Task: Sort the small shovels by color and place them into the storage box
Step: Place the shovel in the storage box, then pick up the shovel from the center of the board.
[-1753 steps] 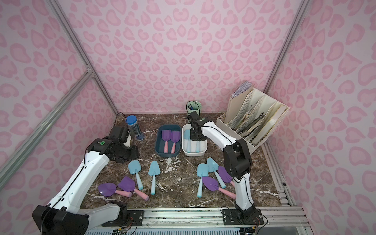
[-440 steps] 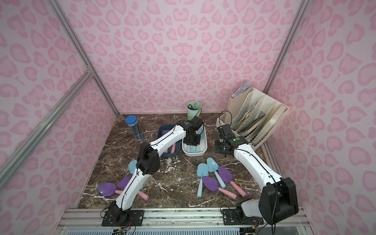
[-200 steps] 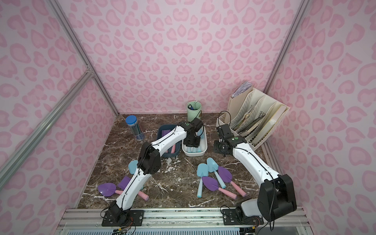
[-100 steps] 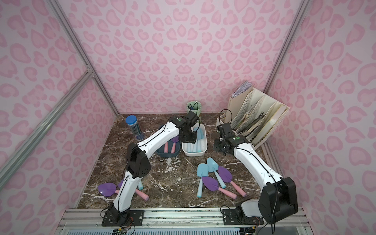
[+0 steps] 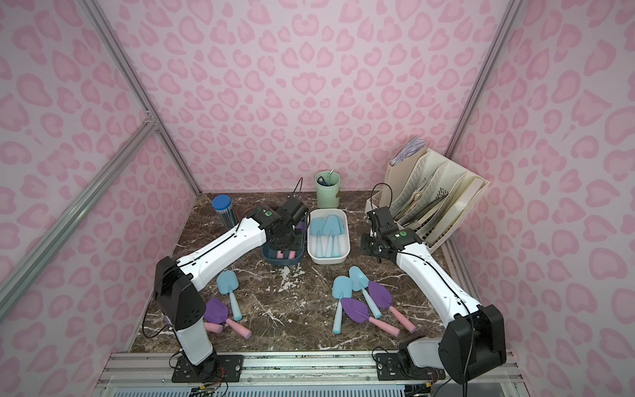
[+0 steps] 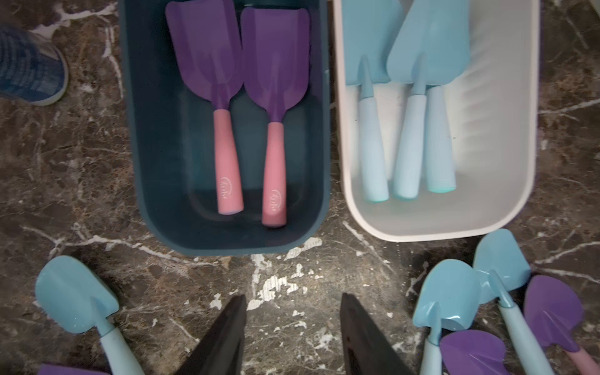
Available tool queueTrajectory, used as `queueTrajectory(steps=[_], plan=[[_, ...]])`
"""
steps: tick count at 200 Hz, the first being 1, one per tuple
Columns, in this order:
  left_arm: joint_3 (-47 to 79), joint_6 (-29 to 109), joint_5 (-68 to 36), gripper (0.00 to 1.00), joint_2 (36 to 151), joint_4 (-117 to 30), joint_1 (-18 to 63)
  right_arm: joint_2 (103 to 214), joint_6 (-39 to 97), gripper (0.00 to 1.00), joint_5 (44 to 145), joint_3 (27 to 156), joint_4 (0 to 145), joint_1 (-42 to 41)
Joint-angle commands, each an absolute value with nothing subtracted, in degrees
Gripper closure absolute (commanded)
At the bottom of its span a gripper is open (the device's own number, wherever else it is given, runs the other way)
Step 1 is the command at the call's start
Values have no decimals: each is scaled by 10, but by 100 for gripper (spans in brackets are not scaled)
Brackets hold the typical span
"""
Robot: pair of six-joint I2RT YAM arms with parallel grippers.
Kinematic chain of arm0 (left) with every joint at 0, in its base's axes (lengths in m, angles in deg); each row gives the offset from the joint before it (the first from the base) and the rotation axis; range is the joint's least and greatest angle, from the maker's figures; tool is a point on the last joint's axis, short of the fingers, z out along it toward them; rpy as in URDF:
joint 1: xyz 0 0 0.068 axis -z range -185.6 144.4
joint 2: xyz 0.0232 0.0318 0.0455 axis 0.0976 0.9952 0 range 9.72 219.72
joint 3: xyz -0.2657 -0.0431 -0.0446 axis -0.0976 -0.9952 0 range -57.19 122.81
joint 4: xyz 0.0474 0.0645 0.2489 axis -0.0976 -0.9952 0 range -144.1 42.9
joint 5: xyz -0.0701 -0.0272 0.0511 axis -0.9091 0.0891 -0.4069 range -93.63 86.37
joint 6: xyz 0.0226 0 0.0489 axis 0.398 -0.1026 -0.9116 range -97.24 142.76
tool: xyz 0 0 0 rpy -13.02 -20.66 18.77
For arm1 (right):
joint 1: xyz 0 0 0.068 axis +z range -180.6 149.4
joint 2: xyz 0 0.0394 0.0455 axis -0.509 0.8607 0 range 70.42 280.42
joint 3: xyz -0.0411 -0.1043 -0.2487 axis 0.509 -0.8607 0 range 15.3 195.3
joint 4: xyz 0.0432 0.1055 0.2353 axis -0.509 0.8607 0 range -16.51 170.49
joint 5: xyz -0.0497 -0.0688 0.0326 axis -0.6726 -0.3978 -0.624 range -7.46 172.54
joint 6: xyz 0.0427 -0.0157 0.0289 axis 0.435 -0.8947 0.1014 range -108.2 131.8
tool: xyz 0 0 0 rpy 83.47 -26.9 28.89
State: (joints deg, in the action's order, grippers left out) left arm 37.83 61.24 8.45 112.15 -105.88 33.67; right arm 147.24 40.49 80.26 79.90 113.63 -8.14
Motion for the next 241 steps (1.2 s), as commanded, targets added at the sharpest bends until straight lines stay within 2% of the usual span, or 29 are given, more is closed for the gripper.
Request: queueTrajectory(steps=[1, 91, 121, 163, 193, 241], plan=[[332, 639, 115, 49, 1085, -1056, 326, 1469, 397, 56, 814, 802, 1131, -77], [167, 647, 137, 46, 928, -1084, 255, 1499, 379, 55, 815, 817, 1113, 5], [131, 651, 144, 45, 880, -1097, 223, 1527, 384, 55, 812, 833, 1093, 72], [102, 655, 153, 43, 826, -1120, 169, 1601, 389, 55, 819, 880, 1055, 208], [83, 653, 163, 43, 796, -1135, 114, 1668, 404, 47, 834, 923, 1030, 285], [60, 627, 144, 41, 755, -1132, 24, 1765, 424, 45, 850, 1004, 1017, 370]])
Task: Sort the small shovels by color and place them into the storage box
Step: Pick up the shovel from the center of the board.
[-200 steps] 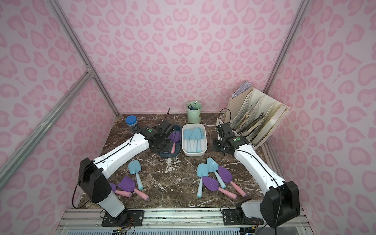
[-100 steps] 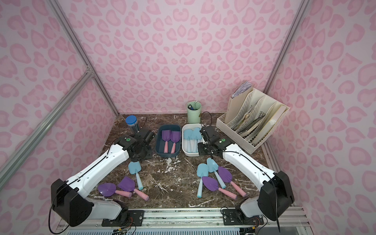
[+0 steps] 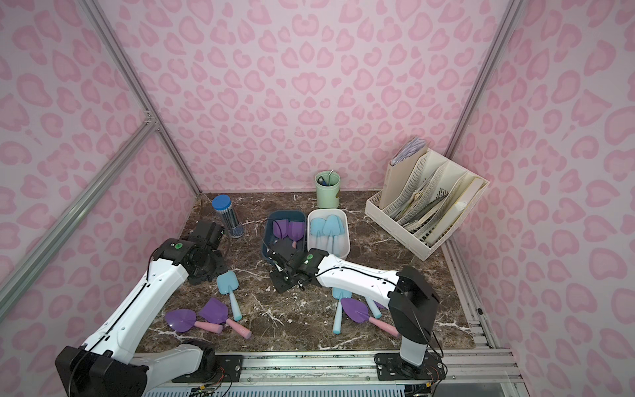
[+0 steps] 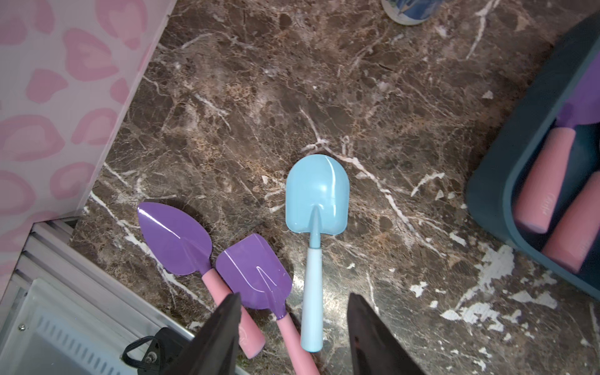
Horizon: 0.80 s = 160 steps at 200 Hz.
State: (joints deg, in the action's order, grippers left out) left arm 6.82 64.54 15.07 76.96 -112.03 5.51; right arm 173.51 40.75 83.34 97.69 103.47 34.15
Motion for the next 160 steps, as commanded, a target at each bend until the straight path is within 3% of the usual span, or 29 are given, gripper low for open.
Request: queueTrajectory(steps=[1, 81, 160], plan=[[60, 627, 143, 41, 755, -1131, 23, 1766, 424, 45, 850, 1006, 1017, 371], [30, 589, 76, 39, 721, -1116, -96, 1871, 421, 36, 887, 1094, 1026, 444], [17, 571, 52, 38, 715, -1110, -134, 1932, 407, 30, 904, 1138, 1047, 467]])
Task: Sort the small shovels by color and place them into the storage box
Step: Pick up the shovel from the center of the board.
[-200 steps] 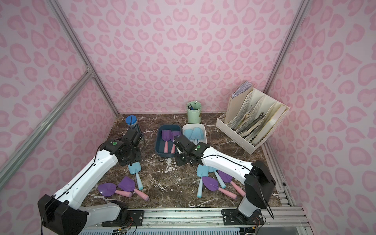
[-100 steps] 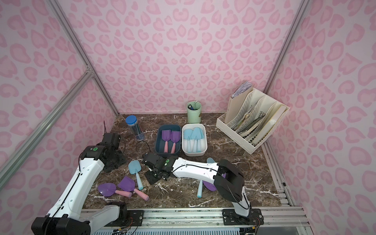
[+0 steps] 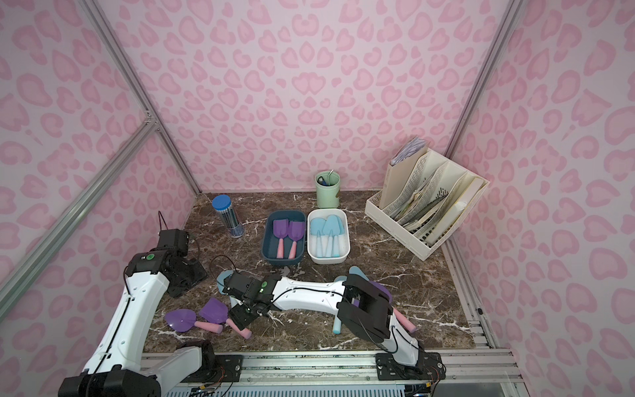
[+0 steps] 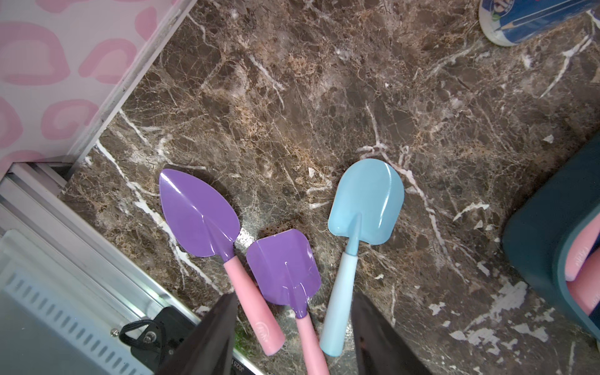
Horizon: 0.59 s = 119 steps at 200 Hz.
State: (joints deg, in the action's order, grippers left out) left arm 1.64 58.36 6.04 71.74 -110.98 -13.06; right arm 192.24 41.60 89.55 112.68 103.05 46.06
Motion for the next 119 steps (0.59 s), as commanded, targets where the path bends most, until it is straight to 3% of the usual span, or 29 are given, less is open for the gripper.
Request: queueTrajectory(steps=[1, 119], plan=[[17, 571, 52, 38, 715, -1111, -134, 1933, 406, 30, 905, 1139, 1047, 468], [10, 569, 52, 38, 713, -1106, -139, 1991, 383, 27, 903, 1175, 1090, 493]])
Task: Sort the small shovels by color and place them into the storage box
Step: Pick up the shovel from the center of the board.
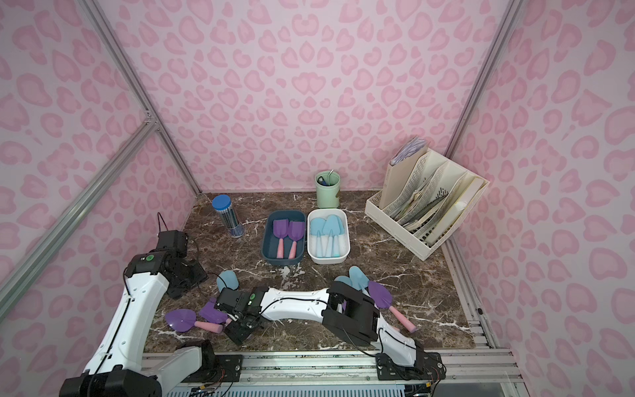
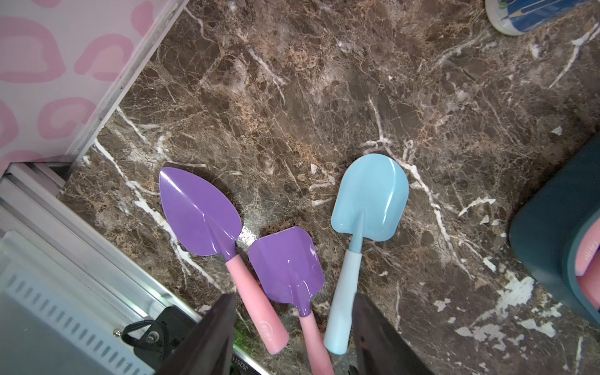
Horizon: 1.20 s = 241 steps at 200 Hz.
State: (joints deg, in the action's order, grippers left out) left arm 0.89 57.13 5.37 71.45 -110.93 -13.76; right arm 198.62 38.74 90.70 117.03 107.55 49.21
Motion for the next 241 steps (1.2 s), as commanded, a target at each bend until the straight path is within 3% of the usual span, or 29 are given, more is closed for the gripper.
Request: queueTrajectory(steps=[1, 241], plan=[[10, 568, 52, 38, 713, -1106, -139, 1992, 383, 27, 904, 1175, 1090, 493], [10, 560, 58, 38, 708, -1107, -145, 2014, 365, 59, 894, 1201, 1114, 497]])
